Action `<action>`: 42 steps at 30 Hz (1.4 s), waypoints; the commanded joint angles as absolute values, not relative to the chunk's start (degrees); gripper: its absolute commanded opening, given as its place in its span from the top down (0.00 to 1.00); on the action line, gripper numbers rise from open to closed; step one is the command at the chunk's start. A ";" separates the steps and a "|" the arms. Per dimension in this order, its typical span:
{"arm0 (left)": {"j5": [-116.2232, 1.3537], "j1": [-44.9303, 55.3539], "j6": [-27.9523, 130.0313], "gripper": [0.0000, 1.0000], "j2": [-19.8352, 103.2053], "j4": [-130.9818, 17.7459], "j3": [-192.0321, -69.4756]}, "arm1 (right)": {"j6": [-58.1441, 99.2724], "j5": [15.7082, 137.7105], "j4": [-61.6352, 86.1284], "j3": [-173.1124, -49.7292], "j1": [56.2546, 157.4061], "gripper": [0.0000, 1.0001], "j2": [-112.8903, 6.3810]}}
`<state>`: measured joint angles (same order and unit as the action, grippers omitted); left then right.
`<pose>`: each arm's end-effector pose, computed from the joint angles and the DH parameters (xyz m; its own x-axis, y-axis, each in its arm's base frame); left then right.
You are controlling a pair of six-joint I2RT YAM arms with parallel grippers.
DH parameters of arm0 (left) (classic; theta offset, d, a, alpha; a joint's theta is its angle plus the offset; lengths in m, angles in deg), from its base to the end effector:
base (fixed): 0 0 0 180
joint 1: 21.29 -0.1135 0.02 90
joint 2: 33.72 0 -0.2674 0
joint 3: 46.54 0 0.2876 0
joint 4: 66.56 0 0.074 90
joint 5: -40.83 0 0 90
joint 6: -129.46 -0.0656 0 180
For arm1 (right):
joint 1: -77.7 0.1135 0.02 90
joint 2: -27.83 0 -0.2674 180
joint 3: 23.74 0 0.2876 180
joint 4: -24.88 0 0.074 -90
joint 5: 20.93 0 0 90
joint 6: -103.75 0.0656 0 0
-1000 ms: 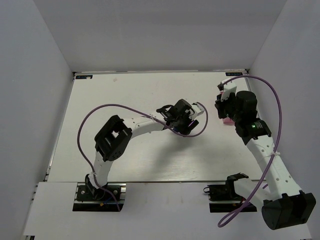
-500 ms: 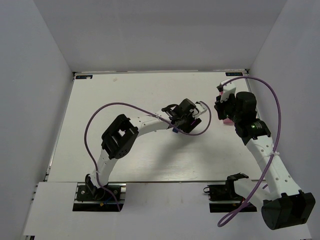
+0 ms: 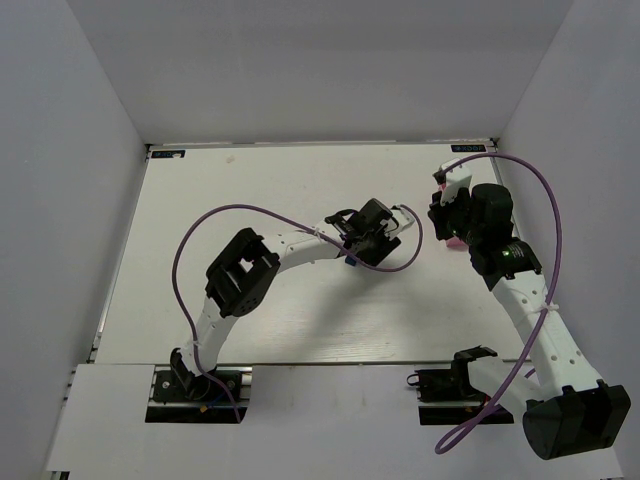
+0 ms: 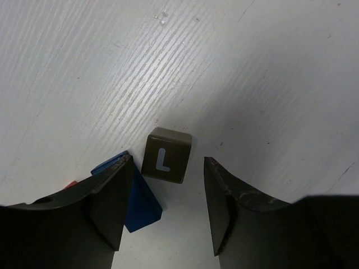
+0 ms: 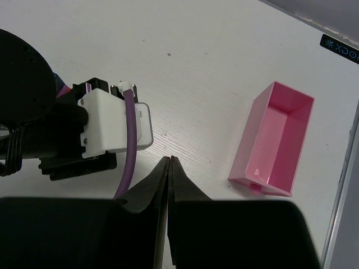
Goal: Build the wood block tower
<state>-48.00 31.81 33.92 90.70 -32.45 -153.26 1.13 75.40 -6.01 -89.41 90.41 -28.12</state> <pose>0.3202 -0.4242 0.1369 -0.3933 0.6845 -0.6138 0.8338 0.5469 0.0757 0.2750 0.0694 0.3333 -0.2741 -0.2844 -0.9187 -0.3882 0.9067 -0.1649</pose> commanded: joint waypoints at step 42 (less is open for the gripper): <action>-56.28 31.62 33.22 0.91 74.40 -29.73 -153.78 | 0.39 75.92 -3.51 -88.35 89.92 0.88 -26.40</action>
<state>-52.14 31.70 33.81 83.66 -29.54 -154.50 0.86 75.68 -5.49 -88.76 90.13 -27.33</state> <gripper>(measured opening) 0.450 0.114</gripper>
